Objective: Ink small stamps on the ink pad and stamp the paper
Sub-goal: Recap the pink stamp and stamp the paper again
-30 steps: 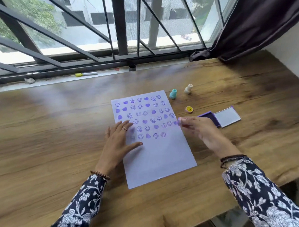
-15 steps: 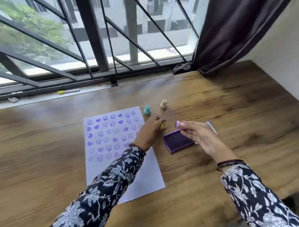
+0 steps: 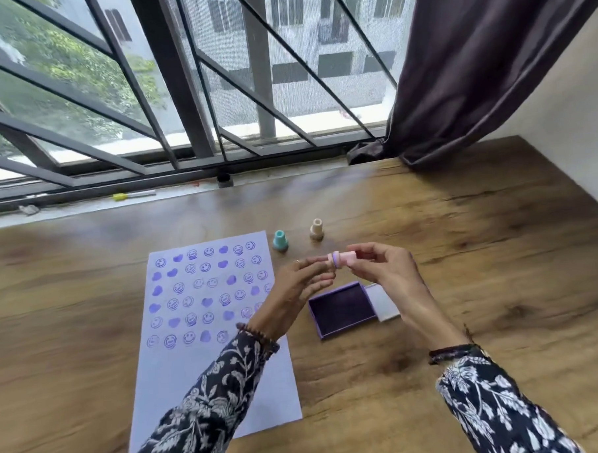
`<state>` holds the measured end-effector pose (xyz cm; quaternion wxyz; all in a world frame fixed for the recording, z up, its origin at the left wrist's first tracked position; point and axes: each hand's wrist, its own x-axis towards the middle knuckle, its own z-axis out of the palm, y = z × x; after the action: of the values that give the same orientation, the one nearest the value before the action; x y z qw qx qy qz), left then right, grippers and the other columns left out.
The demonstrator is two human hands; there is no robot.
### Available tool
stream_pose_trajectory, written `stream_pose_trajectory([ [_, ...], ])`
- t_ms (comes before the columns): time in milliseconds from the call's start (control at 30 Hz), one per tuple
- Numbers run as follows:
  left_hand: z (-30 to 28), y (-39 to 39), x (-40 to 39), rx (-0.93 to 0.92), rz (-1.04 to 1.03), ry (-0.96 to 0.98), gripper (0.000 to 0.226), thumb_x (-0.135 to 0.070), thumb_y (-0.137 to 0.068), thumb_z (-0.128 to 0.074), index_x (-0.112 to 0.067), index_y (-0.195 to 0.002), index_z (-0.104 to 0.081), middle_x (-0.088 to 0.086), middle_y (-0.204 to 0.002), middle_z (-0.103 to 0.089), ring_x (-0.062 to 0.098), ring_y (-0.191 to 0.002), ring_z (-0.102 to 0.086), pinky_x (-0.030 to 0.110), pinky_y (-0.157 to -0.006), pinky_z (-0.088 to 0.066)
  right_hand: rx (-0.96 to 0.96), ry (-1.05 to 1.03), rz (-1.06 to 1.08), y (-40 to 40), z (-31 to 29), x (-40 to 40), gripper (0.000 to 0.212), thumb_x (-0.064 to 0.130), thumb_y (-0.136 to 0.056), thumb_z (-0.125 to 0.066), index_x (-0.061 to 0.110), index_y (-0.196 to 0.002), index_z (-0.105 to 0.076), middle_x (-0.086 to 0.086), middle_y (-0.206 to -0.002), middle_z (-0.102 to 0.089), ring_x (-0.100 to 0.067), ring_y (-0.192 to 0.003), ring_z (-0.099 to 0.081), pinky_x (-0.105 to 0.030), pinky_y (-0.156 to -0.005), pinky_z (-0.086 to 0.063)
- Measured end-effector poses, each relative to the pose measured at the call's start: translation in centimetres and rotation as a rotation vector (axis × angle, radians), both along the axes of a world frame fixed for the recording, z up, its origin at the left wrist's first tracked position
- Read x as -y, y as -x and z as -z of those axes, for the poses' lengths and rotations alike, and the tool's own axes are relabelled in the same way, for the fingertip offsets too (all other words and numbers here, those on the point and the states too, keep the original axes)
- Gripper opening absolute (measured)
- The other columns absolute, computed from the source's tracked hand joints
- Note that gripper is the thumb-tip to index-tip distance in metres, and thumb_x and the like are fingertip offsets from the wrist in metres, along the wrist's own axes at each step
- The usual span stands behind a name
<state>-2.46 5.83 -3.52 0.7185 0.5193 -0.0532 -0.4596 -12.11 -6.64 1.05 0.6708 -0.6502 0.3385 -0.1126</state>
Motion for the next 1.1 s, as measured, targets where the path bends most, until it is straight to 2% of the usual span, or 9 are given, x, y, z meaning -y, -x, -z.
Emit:
stream_pose_trajectory([
  [300, -0.3, -0.9, 1.8, 0.086, 0.009, 0.04, 0.011, -0.003, -0.083, -0.061, -0.007, -0.086, -0.071, 0.004, -0.082, -0.075, 0.014, -0.083, -0.069, 0.017, -0.08, -0.055, -0.022, 0.116, -0.158, -1.7, -0.7, 3.4, 0.015, 0.007, -0.069, -0.074, 0.021, -0.076, -0.074, -0.005, -0.08, -0.074, -0.013, -0.079, -0.069, -0.023, -0.08, -0.055],
  [433, 0.2, -1.1, 2.6, 0.046, -0.06, -0.005, 0.009, -0.007, -0.084, -0.061, -0.008, -0.09, -0.069, 0.01, -0.086, -0.073, 0.015, -0.08, -0.07, 0.017, -0.079, -0.056, -0.031, 0.141, -0.16, -3.0, -0.1, 4.0, 0.017, 0.008, -0.071, -0.072, 0.024, -0.067, -0.073, -0.004, -0.072, -0.071, -0.012, -0.07, -0.066, -0.014, -0.065, -0.056],
  [567, 0.4, -1.4, 3.3, 0.201, -0.132, -0.108, 0.005, -0.012, -0.082, -0.066, -0.013, -0.081, -0.07, 0.01, -0.078, -0.066, 0.017, -0.073, -0.062, 0.015, -0.068, -0.055, -0.022, 0.153, -0.135, -4.1, 0.9, 4.9, 0.021, 0.009, -0.072, -0.07, 0.026, -0.061, -0.072, 0.008, -0.066, -0.071, -0.007, -0.072, -0.064, -0.015, -0.064, -0.053],
  [700, 1.6, -1.2, 2.5, 0.55, -0.275, -0.417, 0.017, -0.008, -0.082, -0.064, -0.019, -0.07, -0.06, 0.007, -0.068, -0.064, 0.017, -0.06, -0.06, 0.026, -0.062, -0.054, -0.083, 0.555, -0.051, -5.1, 1.4, 5.9, 0.018, 0.016, -0.071, -0.071, 0.021, -0.088, -0.072, 0.012, -0.076, -0.066, -0.004, -0.071, -0.063, -0.006, -0.064, -0.046],
  [800, 1.5, -1.6, 2.4, 0.692, -0.292, -0.502, 0.009, -0.014, -0.082, -0.065, -0.018, -0.084, -0.057, 0.005, -0.068, -0.065, 0.013, -0.053, -0.062, 0.015, -0.045, -0.05, -0.119, 0.838, -0.105, -6.0, 1.5, 6.4, 0.027, 0.015, -0.079, -0.063, 0.019, -0.105, -0.065, -0.001, -0.098, -0.062, -0.011, -0.079, -0.059, -0.019, -0.072, -0.045],
  [900, 1.9, -1.3, 2.4, 0.788, -0.317, -0.582, 0.021, -0.022, -0.08, -0.067, -0.022, -0.098, -0.056, -0.008, -0.069, -0.06, 0.012, -0.045, -0.062, 0.01, -0.041, -0.045, -0.153, 0.909, -0.136, -6.0, 2.5, 6.5, 0.029, 0.014, -0.084, -0.058, 0.019, -0.112, -0.058, -0.004, -0.104, -0.062, -0.013, -0.084, -0.056, -0.022, -0.071, -0.042],
  [967, 3.0, -2.8, 3.5, 0.847, -0.299, -0.637, 0.024, -0.027, -0.08, -0.065, -0.024, -0.102, -0.057, -0.011, -0.07, -0.06, 0.015, -0.046, -0.064, 0.018, -0.051, -0.053, -0.207, 0.99, -0.138, -7.2, 3.7, 7.0, 0.03, 0.015, -0.085, -0.056, 0.019, -0.114, -0.057, -0.006, -0.107, -0.062, -0.019, -0.091, -0.058, -0.025, -0.067, -0.045],
  [1033, 3.5, -4.2, 4.6, 0.865, -0.256, -0.682, 0.028, -0.033, -0.081, -0.061, -0.028, -0.108, -0.056, -0.001, -0.082, -0.068, 0.028, -0.063, -0.068, 0.037, -0.068, -0.057, -0.171, 1.135, -0.08, -8.0, 4.2, 6.7, 0.03, 0.011, -0.082, -0.056, 0.018, -0.111, -0.058, -0.007, -0.102, -0.062, -0.024, -0.091, -0.06, -0.029, -0.062, -0.049],
  [1100, 3.1, -4.4, 5.1, 0.878, -0.217, -0.678, 0.03, -0.038, -0.081, -0.057, -0.032, -0.11, -0.054, 0.008, -0.087, -0.072, 0.034, -0.07, -0.068, 0.043, -0.074, -0.056, -0.087, 1.123, -0.074, -7.7, 3.8, 5.6, 0.024, 0.009, -0.08, -0.057, 0.019, -0.102, -0.061, -0.005, -0.095, -0.066, -0.024, -0.085, -0.063, -0.033, -0.064, -0.053],
])
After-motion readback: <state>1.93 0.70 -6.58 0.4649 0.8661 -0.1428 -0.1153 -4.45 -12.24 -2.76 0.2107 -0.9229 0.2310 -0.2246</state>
